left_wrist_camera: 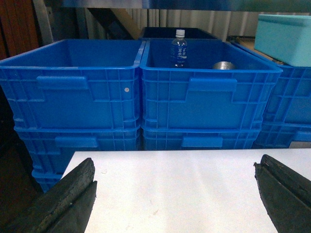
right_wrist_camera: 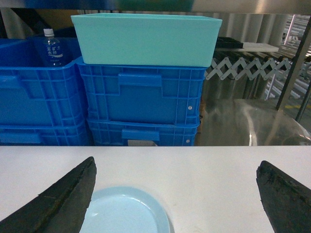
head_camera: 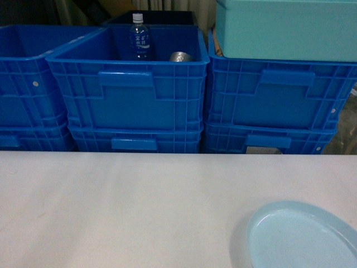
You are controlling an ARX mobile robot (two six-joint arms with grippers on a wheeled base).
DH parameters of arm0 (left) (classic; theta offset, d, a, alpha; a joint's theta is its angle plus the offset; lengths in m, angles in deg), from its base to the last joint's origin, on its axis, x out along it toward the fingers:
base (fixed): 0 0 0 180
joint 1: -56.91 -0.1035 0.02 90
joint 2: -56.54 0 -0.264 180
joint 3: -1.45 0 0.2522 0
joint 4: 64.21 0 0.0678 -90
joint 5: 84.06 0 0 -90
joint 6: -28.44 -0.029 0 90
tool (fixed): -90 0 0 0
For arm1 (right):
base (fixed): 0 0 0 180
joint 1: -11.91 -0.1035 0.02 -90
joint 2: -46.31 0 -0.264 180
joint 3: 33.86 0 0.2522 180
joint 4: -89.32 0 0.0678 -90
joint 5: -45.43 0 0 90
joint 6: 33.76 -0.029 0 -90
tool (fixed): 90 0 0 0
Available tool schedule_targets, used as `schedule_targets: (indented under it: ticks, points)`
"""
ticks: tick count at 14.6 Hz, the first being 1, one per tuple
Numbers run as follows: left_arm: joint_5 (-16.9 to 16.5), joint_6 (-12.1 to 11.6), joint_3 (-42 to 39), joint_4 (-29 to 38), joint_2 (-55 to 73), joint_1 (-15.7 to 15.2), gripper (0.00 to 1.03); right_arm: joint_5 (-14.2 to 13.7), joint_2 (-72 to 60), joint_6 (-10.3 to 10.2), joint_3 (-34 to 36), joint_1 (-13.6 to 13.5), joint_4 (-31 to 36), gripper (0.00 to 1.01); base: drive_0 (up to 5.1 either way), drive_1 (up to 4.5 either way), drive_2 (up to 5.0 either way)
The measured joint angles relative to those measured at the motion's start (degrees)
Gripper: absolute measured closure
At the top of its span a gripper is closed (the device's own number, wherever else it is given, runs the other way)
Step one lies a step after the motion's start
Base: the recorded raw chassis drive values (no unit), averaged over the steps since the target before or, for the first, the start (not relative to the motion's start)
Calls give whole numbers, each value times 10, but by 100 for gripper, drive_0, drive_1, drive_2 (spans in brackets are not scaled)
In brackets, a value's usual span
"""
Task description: Place blue tray on left shelf second layer neatly
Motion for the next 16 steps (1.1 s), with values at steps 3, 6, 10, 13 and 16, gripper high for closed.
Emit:
schedule_targets:
  ticks: [3, 6, 10, 13, 16]
  points:
    - [0, 0, 0, 0, 0, 0, 5, 0, 0, 0, 0, 0, 0, 3, 0, 0, 0]
    - [0, 0, 0, 0, 0, 0, 5, 0, 0, 0, 0, 0, 0, 3, 0, 0, 0]
    - [0, 0, 0, 0, 0, 0, 5, 0, 0, 0, 0, 0, 0, 3, 0, 0, 0]
    - [0, 0, 0, 0, 0, 0, 5, 0, 0, 0, 0, 0, 0, 3, 0, 0, 0]
    - [0, 0, 0, 0, 0, 0, 5, 0, 0, 0, 0, 0, 0, 3, 0, 0, 0]
